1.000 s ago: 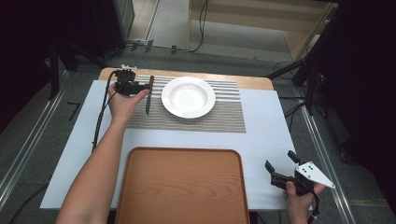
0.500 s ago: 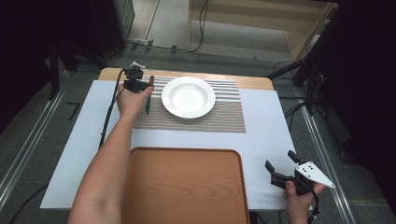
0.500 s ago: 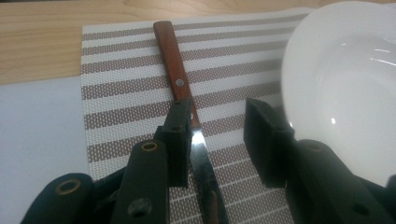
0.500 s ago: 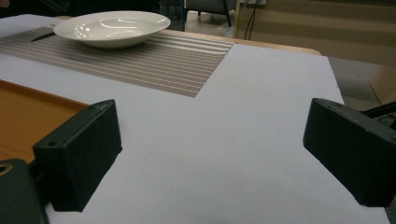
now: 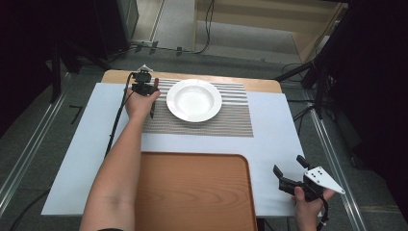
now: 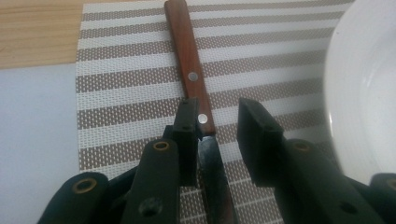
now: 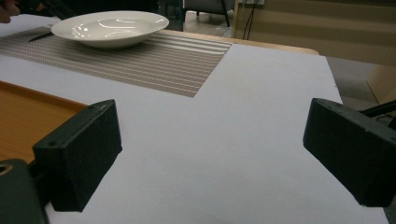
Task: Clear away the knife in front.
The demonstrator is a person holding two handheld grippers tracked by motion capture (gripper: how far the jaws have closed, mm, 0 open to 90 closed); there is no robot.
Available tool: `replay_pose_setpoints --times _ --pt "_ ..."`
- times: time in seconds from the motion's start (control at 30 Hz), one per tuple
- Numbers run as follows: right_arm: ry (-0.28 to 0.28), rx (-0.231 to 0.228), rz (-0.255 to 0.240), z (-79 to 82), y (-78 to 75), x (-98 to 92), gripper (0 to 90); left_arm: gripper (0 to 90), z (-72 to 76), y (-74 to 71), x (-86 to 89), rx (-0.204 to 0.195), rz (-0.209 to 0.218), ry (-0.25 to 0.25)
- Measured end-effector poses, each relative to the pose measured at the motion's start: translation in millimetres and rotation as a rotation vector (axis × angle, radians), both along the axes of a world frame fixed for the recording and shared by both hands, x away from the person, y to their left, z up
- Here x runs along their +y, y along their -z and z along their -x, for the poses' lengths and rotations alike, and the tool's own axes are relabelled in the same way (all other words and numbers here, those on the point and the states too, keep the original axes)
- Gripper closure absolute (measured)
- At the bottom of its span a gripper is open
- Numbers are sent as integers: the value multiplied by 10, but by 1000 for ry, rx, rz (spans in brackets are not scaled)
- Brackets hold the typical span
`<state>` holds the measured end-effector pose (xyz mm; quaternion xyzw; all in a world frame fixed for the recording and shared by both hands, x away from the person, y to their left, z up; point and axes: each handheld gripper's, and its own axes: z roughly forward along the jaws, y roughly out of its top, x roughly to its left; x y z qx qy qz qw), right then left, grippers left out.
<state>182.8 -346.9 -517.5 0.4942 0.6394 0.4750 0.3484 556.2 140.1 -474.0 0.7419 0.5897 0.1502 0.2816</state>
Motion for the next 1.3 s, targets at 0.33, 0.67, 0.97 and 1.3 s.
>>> replay_pose_setpoints --times 0.33,0.67,0.97,1.3 --pt "5 2 5 -5 2 6 30 696 -47 102 -3 17 -29 -27" --pt "9 4 7 -9 5 10 30 763 -50 117 6 1 -60 12" --pt "12 5 7 -12 5 14 30 767 12 84 73 10 -52 49" --pt "9 5 7 -12 4 14 30 767 147 -72 106 -9 -32 86"
